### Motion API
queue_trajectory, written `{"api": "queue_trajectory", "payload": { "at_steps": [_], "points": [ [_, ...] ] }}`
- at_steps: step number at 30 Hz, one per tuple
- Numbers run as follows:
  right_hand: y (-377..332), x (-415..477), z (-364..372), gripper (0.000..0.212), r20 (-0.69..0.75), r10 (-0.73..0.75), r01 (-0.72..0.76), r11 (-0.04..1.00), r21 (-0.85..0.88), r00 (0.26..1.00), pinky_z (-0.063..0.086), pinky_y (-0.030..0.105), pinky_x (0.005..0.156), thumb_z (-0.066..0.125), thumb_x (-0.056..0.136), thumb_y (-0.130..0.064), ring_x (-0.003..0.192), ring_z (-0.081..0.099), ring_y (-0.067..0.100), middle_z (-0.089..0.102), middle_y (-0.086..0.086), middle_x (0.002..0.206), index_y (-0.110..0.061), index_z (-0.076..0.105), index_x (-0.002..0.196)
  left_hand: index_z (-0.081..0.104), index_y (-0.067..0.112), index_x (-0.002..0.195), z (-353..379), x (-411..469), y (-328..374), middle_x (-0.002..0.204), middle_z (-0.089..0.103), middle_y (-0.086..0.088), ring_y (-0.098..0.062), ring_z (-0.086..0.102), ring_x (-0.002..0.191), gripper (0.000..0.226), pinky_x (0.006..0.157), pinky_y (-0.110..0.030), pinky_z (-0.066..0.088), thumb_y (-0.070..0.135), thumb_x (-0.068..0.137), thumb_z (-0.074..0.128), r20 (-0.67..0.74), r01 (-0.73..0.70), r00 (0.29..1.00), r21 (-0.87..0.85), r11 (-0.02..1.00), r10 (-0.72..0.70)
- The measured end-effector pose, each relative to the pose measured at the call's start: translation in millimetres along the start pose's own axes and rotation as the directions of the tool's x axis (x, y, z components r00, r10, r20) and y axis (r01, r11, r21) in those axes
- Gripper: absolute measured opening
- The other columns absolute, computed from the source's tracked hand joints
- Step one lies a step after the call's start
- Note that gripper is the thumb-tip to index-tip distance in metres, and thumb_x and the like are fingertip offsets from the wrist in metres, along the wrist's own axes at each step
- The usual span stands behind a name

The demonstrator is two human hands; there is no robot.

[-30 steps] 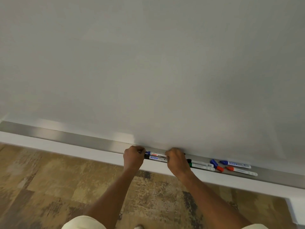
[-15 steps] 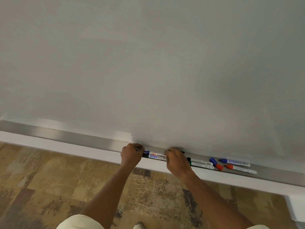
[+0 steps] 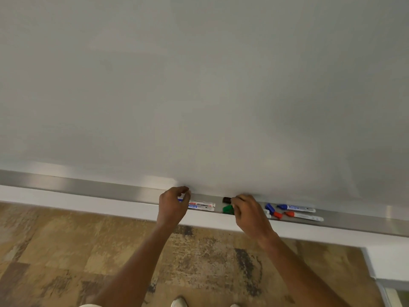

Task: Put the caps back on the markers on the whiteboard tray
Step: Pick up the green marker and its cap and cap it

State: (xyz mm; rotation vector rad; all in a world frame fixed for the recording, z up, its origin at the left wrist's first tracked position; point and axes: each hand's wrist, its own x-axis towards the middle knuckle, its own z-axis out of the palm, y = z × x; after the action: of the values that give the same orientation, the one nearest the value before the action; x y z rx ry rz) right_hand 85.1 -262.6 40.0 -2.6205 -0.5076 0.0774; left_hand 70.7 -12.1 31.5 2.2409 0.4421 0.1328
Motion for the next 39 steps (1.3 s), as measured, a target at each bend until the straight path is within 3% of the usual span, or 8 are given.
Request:
{"api": "queue_trajectory", "payload": {
  "at_steps": [5,11,22,32,39],
  "points": [
    [40.3,-23.7,-23.2,0.023,-0.009,0.103,-0.103,0.994,-0.038,0.995,0.054,0.040,0.090,0.054,0.096,-0.006,0.105,0.060,0.027,0.068,0.011,0.109,-0.004,0.069,0.112,0.078,0.014,0.113,31.2,-14.8,31.1,0.105,0.078,-0.005,-0.013,0.070,0.084,0.022,0.082,-0.026,0.057,0.018,0.092,0.071,0.145,-0.227,0.963,-0.011,0.974,0.226],
    [49.8,-42.0,-20.8,0.025,0.007,0.101,-0.101,0.992,-0.071,0.995,0.050,0.038,0.098,0.057,0.096,-0.011,0.110,0.060,0.024,0.068,0.008,0.116,-0.008,0.069,0.117,0.076,0.015,0.118,69.3,-32.0,51.9,0.115,0.075,-0.007,-0.029,0.062,0.105,0.026,0.088,-0.038,0.051,0.017,0.095,0.065,0.351,-0.446,0.860,0.163,0.880,0.371],
    [51.9,-43.0,-6.9,0.026,0.068,0.070,-0.054,0.975,-0.215,0.995,0.052,0.038,0.079,0.055,0.091,-0.006,0.099,0.063,0.026,0.069,0.006,0.108,-0.010,0.071,0.110,0.071,0.027,0.124,83.6,-28.8,52.7,0.121,0.069,-0.003,-0.029,0.056,0.108,0.028,0.090,-0.040,0.043,0.031,0.102,0.054,0.456,-0.474,0.848,0.426,0.770,0.269],
    [53.7,-35.6,3.0,0.037,0.114,0.122,-0.092,0.966,-0.240,0.986,0.047,0.038,0.093,0.054,0.088,0.002,0.111,0.053,0.024,0.063,0.004,0.118,-0.014,0.067,0.119,0.075,0.024,0.113,91.7,-29.9,50.8,0.102,0.076,-0.006,-0.027,0.057,0.107,0.020,0.088,-0.038,0.048,0.024,0.095,0.065,0.470,-0.435,0.856,0.431,0.791,0.215],
    [49.8,-30.2,4.6,0.032,0.143,0.179,-0.127,0.941,-0.315,0.974,0.038,0.043,0.100,0.055,0.088,-0.001,0.116,0.050,0.027,0.056,0.005,0.119,-0.014,0.067,0.115,0.076,0.020,0.118,93.4,-23.3,51.2,0.110,0.070,-0.008,-0.026,0.058,0.103,0.024,0.089,-0.039,0.056,0.021,0.095,0.068,0.502,-0.439,0.836,0.369,0.819,0.222]
  ]
}}
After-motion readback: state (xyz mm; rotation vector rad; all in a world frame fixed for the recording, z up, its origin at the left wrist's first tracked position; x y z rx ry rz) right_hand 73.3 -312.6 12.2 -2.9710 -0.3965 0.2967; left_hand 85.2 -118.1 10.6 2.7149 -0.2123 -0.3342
